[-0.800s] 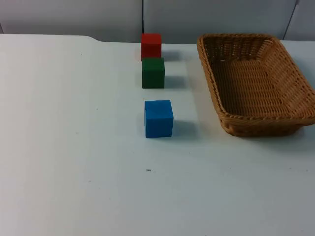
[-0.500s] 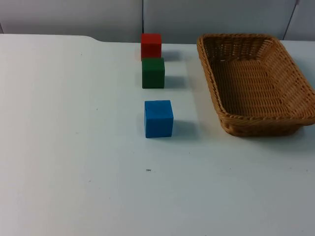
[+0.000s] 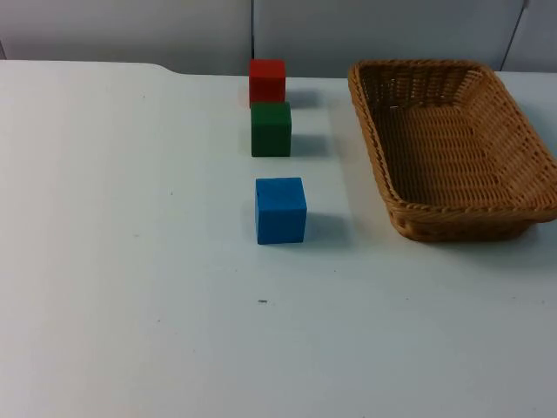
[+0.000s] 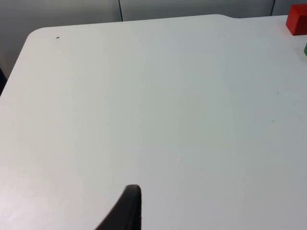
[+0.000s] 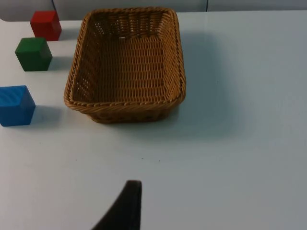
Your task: Pick up the basket with the left hand and place the blue cube into the basket with the right hand.
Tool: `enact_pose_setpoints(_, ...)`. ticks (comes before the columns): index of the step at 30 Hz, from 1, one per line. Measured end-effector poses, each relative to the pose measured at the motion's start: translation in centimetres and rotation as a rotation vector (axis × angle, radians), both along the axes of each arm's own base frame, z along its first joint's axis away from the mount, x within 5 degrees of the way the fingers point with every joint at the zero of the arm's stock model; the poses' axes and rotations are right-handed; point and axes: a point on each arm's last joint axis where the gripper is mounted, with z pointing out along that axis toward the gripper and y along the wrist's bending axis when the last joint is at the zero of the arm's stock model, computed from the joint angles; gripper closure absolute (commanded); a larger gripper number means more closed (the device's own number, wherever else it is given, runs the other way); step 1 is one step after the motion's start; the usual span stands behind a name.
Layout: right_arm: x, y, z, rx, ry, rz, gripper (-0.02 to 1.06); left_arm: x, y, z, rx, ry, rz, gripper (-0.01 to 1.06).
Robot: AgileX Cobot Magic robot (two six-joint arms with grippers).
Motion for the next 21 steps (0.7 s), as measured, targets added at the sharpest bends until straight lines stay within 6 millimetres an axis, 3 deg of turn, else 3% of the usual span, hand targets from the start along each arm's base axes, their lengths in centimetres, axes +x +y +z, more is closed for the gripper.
enact_pose_setpoints(21, 0.0, 0.0, 0.0, 0.0, 0.0, 0.0, 0.0, 0.0, 0.0, 0.0, 0.0, 0.0, 0.0, 0.0)
